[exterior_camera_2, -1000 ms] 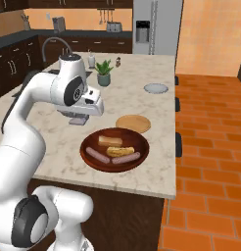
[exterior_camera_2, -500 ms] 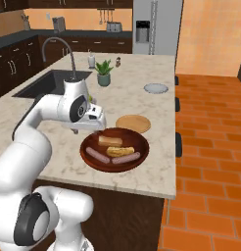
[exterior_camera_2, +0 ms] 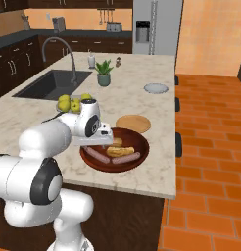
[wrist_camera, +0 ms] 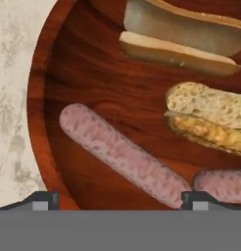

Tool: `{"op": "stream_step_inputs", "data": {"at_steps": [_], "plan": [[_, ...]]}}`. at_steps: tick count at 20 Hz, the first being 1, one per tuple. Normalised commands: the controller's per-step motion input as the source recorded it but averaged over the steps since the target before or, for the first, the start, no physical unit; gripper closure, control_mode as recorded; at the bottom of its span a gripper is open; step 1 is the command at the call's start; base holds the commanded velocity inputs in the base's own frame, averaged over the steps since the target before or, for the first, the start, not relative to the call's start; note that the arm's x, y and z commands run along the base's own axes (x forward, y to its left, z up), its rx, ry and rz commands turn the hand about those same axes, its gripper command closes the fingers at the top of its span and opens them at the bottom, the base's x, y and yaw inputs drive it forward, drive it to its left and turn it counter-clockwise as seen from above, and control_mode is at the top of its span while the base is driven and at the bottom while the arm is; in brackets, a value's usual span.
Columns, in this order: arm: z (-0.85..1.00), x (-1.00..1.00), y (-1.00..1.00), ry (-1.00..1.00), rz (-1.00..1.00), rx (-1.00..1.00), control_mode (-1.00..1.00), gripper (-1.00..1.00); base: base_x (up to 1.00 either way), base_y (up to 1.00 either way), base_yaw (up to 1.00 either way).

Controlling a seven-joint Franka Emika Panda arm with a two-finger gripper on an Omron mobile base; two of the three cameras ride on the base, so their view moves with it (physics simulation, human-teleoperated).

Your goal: Place one bun and one sausage from the bowl on each plate.

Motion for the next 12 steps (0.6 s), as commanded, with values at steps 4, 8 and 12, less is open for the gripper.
{"op": "stream_step_inputs", "data": {"at_steps": [4,8,12], "plan": [[-0.37,0.31,-0.06,0.02,0.11,0.00,-1.00,-1.00,0.00,0.00,0.00],[-0.23,0.15,0.08,0.00,0.28,-0.12,-1.00,-1.00,0.00,0.00,0.00],[-0.21,-0.14,0.27,0.00,0.30,-0.18,-1.00,-1.00,0.00,0.00,0.00]]}}
